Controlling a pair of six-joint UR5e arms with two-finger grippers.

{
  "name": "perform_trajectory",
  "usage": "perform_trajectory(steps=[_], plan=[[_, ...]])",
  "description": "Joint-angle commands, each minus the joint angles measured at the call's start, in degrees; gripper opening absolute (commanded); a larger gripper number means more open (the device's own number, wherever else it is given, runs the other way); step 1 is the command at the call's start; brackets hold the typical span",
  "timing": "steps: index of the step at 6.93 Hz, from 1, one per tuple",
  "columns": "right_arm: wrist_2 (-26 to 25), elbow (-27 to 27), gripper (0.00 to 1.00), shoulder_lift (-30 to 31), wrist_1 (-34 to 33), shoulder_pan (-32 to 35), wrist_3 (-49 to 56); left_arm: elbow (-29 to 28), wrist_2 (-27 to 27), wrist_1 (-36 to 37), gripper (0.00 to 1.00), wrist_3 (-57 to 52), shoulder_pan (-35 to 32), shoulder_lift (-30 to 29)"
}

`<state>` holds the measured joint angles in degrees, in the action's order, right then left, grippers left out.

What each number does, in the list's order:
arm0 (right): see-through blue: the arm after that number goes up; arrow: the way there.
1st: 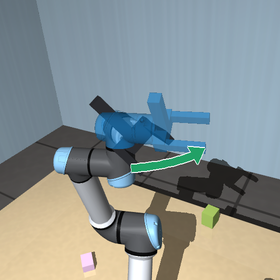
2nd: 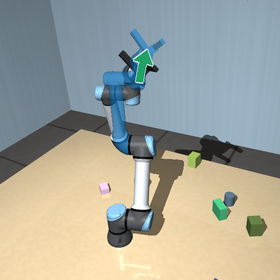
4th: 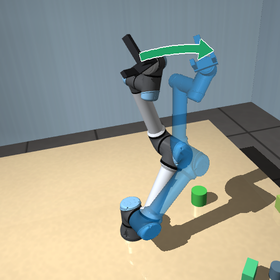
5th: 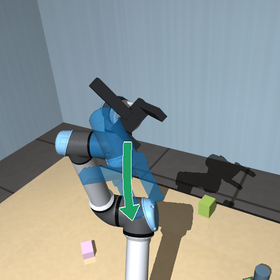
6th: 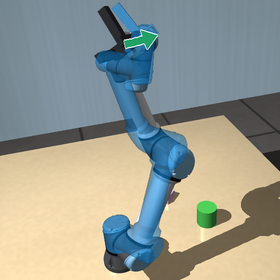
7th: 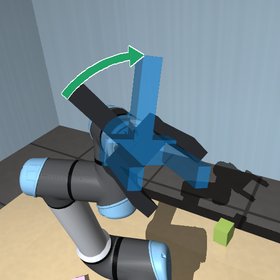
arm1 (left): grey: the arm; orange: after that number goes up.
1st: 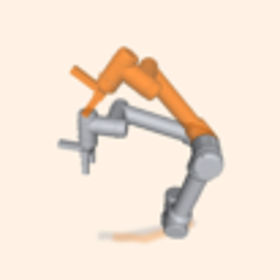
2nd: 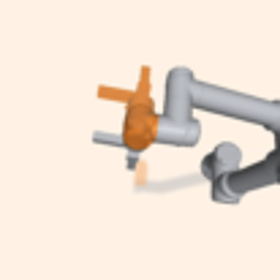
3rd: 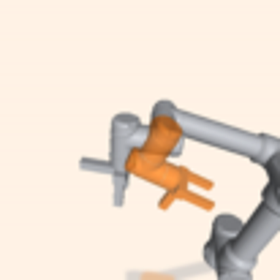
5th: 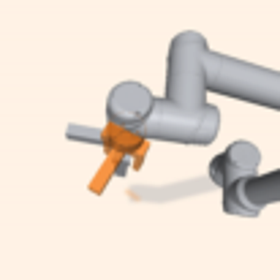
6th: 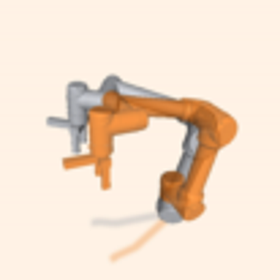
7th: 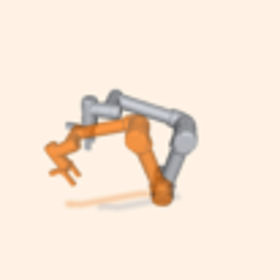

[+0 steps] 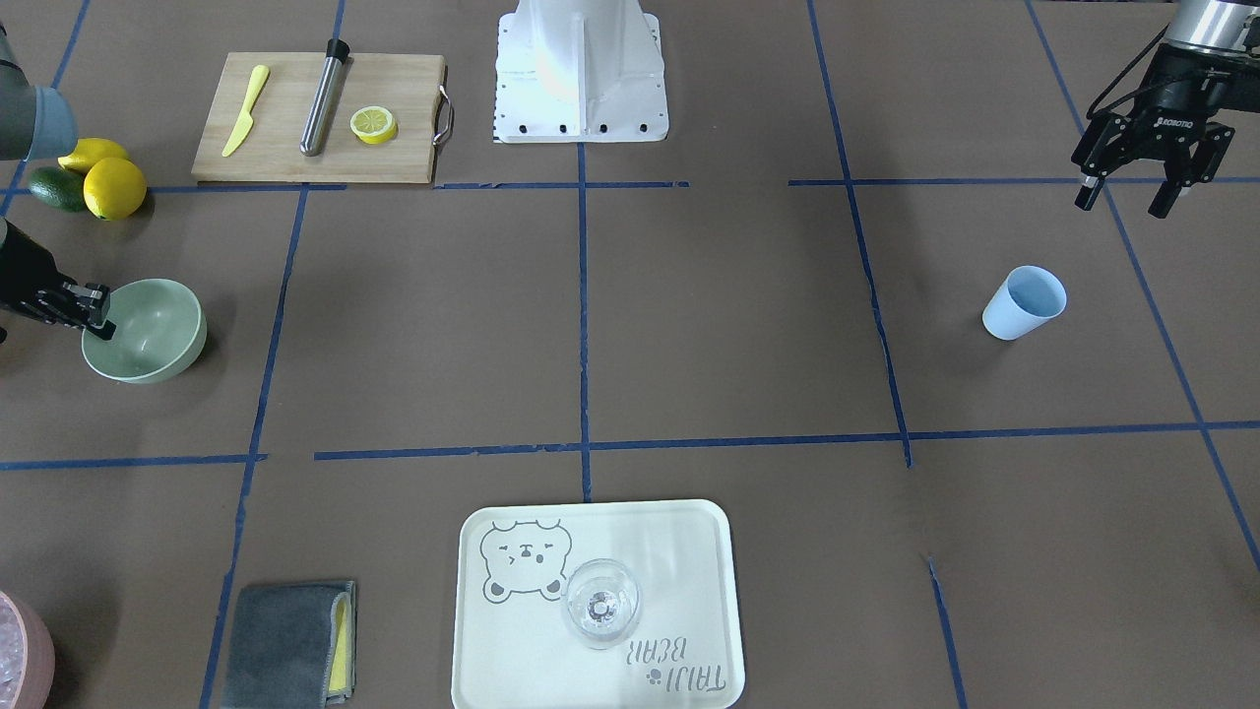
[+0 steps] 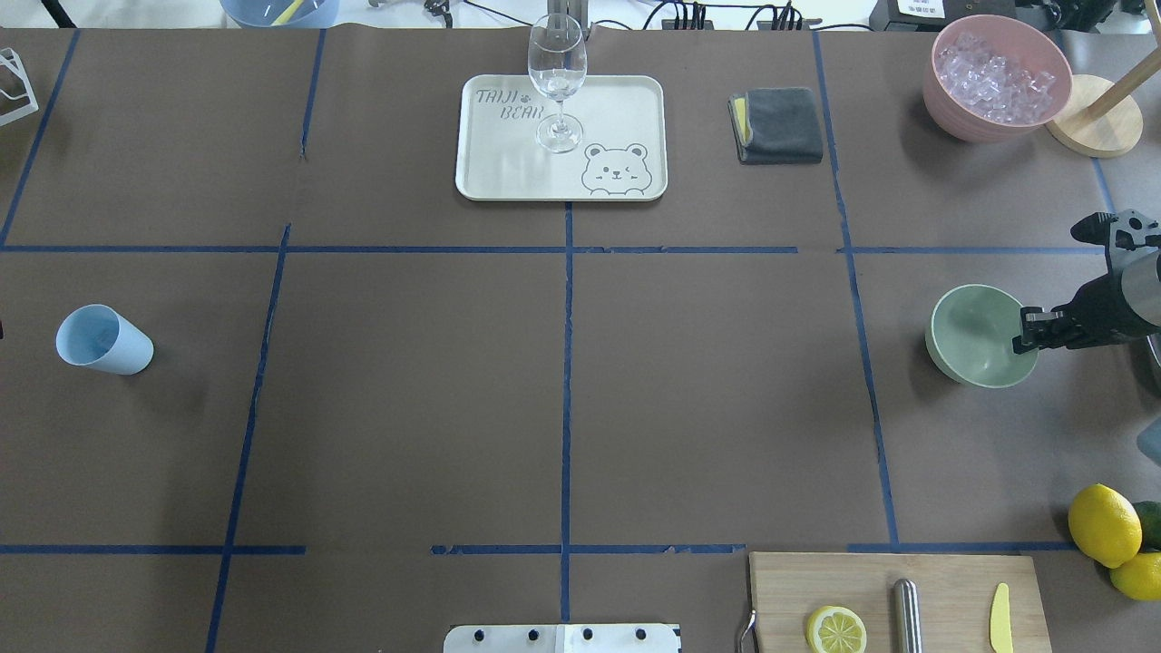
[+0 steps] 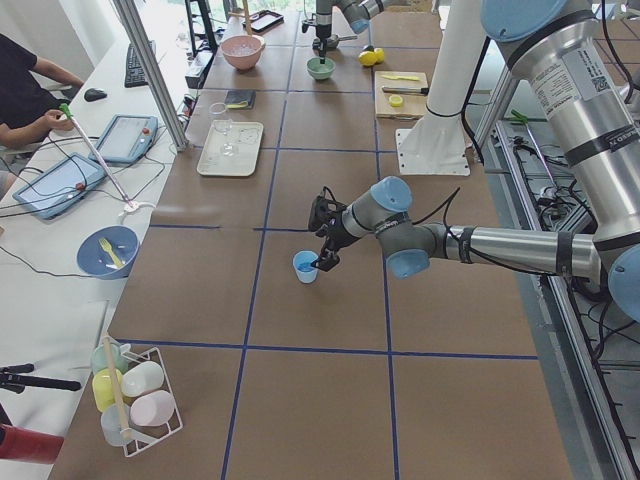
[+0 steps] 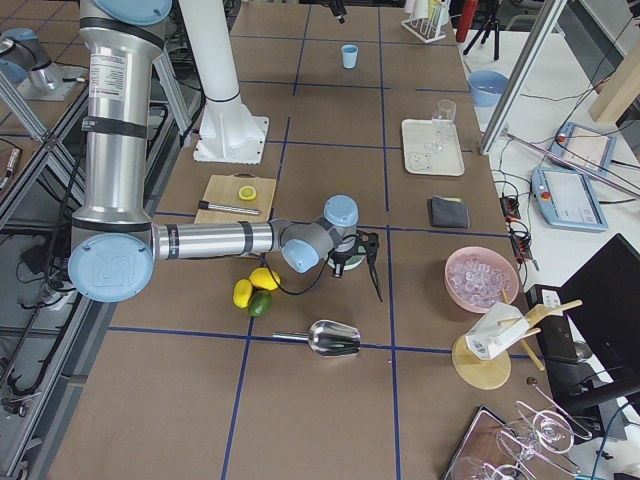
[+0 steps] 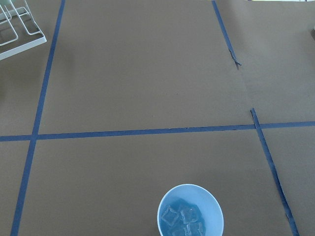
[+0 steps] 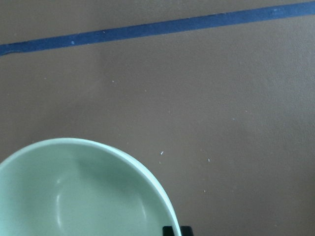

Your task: Pour ice into bowl

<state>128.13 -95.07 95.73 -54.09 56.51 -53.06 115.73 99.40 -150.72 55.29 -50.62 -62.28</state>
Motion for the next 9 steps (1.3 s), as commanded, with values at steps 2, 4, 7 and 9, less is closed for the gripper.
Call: perform_trajectory(steps=[2,4,7,9], plan=[[9.0,-5.6,0.00,-2.9,-1.5,1.9,-6.0,-0.1,-13.9,-3.8,1.00,8.3,13.0,2.5],[10.9,-7.1,0.00,-10.3,-8.3,2.5,-10.4,-0.1,-25.2,-3.8,1.00,16.5,24.2,3.0],[9.4,-7.6,0.00,-18.3,-10.6,-4.4,-21.9,-5.4,-42.5,-3.4,1.00,22.2,34.0,2.9],[8.0,-7.6,0.00,-25.1,-13.6,-9.6,-28.9,-9.0,-46.8,-3.5,1.00,22.4,34.8,0.7]])
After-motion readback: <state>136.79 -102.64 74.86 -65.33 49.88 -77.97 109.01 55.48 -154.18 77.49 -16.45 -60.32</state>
